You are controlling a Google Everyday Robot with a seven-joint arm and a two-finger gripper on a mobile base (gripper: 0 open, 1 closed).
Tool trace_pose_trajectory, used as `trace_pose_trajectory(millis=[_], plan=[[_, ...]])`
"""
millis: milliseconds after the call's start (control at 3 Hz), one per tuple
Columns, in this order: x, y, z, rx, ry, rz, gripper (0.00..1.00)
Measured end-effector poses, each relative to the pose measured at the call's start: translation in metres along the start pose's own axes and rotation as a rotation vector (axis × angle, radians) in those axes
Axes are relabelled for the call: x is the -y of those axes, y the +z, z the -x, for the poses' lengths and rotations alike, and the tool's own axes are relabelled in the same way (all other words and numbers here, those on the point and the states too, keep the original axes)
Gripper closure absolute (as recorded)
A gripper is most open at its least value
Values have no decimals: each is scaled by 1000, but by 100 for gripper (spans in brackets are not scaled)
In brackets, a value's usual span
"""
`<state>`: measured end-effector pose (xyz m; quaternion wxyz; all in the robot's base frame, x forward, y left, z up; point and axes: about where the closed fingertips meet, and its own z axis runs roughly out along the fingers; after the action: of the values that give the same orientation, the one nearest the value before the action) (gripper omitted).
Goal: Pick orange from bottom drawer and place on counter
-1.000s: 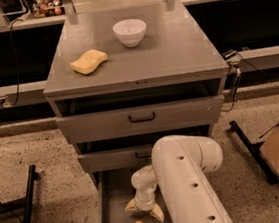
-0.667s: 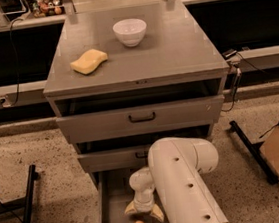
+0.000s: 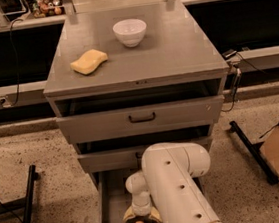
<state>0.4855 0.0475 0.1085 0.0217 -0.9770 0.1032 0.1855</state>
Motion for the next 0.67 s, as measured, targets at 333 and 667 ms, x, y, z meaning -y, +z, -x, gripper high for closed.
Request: trace_pose_trajectory(millis=[333, 667], plan=[[2, 5, 2, 18, -15, 13, 16], [2, 5, 5, 49, -27, -7, 38]])
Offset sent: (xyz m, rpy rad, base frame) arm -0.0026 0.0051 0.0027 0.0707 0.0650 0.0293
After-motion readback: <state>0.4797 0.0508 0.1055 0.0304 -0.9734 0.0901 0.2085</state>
